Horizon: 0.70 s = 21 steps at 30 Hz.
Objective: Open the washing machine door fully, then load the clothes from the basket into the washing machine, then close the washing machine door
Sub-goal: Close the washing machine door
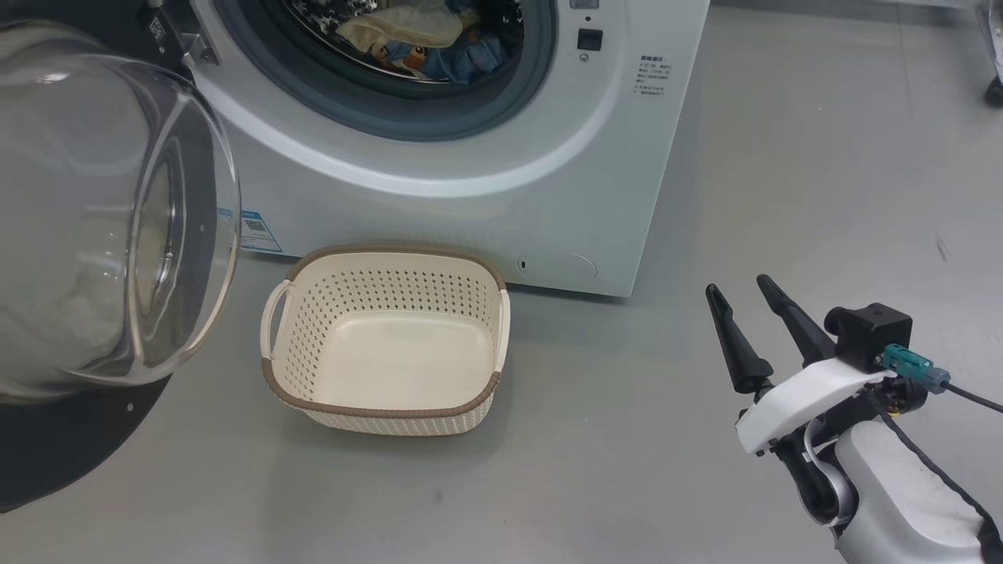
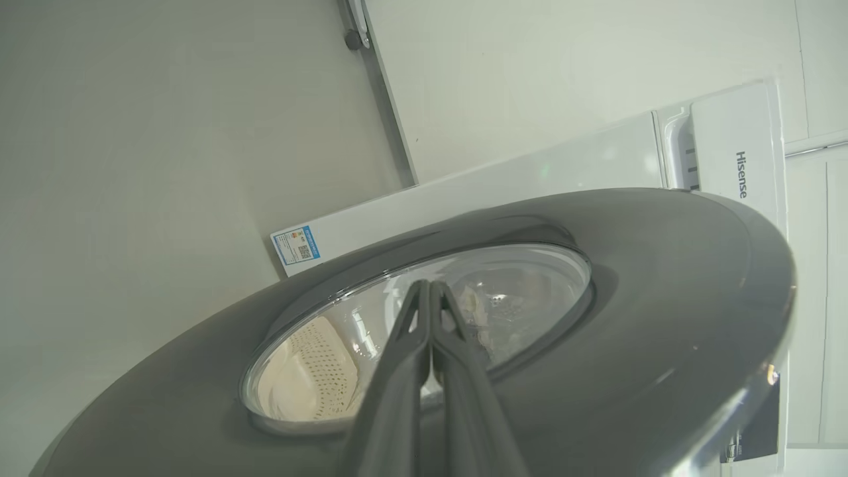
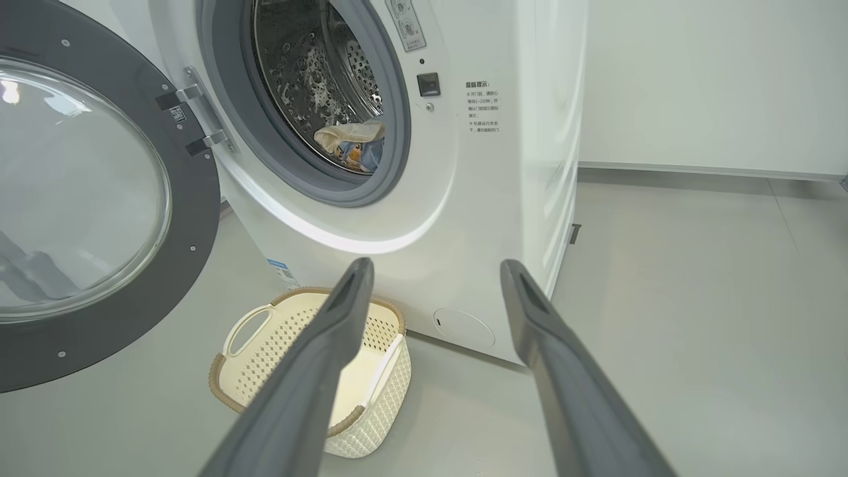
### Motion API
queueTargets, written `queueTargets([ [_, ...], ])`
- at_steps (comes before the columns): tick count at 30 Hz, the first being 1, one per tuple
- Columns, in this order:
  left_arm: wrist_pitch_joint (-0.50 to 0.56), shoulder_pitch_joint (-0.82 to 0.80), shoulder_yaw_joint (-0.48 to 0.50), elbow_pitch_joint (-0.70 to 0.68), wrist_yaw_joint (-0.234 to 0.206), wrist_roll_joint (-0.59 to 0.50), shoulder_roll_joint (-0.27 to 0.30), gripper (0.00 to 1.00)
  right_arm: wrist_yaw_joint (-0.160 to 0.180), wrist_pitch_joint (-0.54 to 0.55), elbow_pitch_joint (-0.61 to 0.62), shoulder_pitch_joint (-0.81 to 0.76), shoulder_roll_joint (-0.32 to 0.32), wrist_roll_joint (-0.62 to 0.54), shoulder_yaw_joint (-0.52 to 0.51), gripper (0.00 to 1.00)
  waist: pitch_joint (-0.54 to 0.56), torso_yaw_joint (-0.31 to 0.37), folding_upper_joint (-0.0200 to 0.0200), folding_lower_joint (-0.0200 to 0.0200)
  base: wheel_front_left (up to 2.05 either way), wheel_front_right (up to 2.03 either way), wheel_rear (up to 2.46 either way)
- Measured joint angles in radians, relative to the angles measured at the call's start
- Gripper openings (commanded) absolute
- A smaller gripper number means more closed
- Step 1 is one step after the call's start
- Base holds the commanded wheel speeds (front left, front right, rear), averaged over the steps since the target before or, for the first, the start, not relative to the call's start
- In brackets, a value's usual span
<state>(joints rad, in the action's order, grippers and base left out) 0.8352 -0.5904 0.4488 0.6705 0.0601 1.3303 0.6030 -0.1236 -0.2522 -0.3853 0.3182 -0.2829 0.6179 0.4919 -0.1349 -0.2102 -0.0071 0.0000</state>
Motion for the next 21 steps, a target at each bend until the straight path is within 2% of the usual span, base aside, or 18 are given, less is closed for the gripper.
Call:
queueTargets([
  [9, 0.209, 0.003, -0.029, -0.081, 0.000, 0.090, -0.015, 0.00, 0.000, 0.000, -0.007, -0.012, 0.031, 0.009, 0.017, 1.00, 0.036, -0.013, 0.0000, 0.0000, 0.00, 0.00, 0.00],
  [21, 0.363, 0.043, -0.074, -0.201, -0.030, 0.136, -0.036, 0.00, 0.000, 0.000, -0.015, -0.012, 0.056, 0.017, 0.022, 1.00, 0.065, 0.036, 0.0000, 0.0000, 0.00, 0.00, 0.00],
])
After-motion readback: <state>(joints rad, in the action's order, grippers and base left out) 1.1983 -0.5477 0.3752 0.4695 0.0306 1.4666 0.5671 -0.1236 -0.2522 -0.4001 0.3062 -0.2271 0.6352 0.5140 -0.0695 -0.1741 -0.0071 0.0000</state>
